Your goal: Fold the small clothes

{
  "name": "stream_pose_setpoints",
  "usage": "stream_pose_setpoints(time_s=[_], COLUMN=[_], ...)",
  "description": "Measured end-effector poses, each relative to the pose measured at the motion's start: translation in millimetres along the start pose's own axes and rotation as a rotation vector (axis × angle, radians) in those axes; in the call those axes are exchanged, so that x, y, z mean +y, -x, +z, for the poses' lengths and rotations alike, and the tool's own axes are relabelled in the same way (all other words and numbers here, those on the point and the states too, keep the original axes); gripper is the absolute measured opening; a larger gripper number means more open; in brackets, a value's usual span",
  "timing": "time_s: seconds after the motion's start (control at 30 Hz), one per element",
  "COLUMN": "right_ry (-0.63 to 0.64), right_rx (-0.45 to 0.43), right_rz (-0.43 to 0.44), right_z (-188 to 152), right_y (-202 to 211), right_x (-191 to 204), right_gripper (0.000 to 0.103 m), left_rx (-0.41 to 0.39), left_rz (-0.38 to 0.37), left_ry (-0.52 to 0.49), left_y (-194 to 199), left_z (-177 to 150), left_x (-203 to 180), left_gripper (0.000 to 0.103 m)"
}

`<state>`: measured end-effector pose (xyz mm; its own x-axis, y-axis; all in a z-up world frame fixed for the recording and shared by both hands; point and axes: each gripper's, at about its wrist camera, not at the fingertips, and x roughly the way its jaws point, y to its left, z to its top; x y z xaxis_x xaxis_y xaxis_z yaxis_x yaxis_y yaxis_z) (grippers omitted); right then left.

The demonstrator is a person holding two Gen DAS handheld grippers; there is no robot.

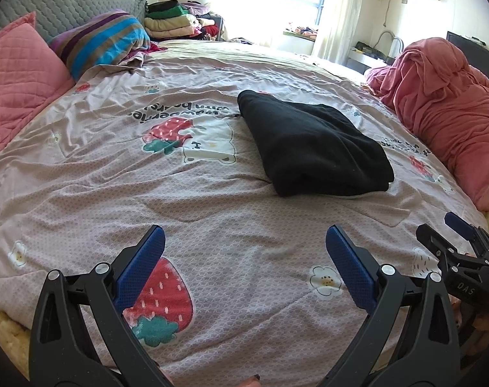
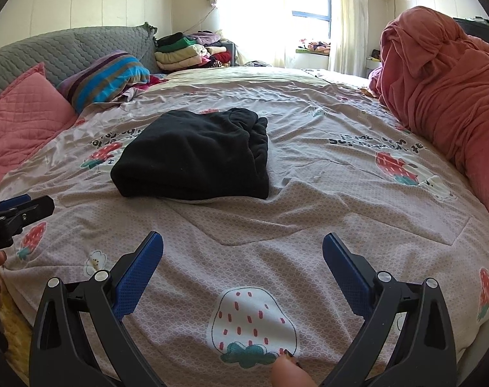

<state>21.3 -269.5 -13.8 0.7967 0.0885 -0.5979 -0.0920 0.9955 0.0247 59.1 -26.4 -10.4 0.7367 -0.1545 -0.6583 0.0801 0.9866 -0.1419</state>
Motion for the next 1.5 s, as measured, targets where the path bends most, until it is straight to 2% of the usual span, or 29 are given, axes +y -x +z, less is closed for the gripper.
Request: stream_pose_setpoints(time_s=[1.5], right_ry=[-0.005], right_rx=[0.017], right_rz=[-0.003], right_z=[-1.7], right_y=[0.7], right_x=[-3.9], right_gripper=[0.099], left_rx=[0.032], left_rz=[0.042], left_ry=[0.007], left_y=[-2.6], left_z=[-2.7], left_x=[6.3], left_gripper=[0.094])
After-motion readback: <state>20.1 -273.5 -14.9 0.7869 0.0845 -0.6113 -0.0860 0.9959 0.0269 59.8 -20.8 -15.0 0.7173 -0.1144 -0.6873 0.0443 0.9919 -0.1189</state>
